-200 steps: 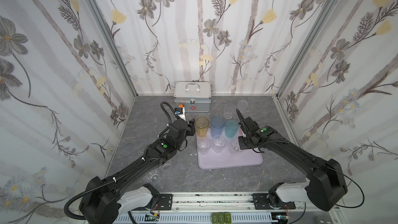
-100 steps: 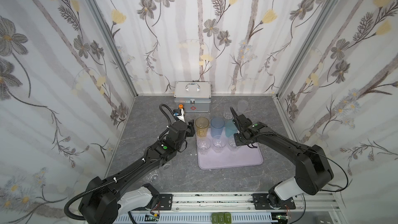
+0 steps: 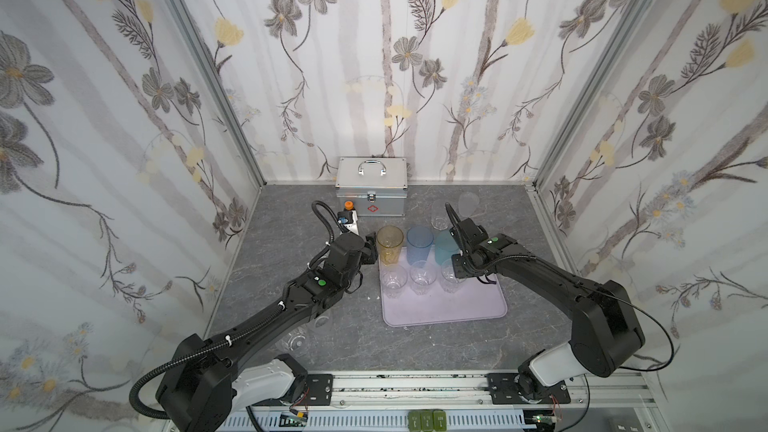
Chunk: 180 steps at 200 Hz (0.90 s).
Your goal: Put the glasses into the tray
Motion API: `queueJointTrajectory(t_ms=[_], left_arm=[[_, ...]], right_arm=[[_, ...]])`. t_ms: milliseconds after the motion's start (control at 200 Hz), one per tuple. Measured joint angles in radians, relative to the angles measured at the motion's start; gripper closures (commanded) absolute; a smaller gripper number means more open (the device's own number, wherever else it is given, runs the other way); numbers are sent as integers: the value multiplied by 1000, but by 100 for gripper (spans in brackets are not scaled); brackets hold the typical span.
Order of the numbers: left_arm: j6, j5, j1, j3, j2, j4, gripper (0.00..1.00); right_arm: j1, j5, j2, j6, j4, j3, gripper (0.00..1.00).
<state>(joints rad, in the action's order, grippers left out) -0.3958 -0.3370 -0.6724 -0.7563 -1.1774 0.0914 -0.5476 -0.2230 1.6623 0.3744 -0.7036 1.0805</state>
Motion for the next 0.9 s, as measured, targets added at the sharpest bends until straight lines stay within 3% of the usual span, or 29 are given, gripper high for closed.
queueJointTrajectory(t_ms=[160, 330, 769, 899], left_arm=[[10, 13, 0, -33, -13, -34, 39], [30, 13, 17, -56, -11, -112, 39], [81, 139, 219, -95, 53, -269, 39], [86, 166, 283, -73, 76, -306, 39]], right_arm=[[-3, -18, -88, -2, -25, 42, 65], [-2, -23, -125, -11, -14, 134, 63], [13, 30, 103, 18, 130, 418, 61], [67, 40, 119, 39, 146, 457, 60]])
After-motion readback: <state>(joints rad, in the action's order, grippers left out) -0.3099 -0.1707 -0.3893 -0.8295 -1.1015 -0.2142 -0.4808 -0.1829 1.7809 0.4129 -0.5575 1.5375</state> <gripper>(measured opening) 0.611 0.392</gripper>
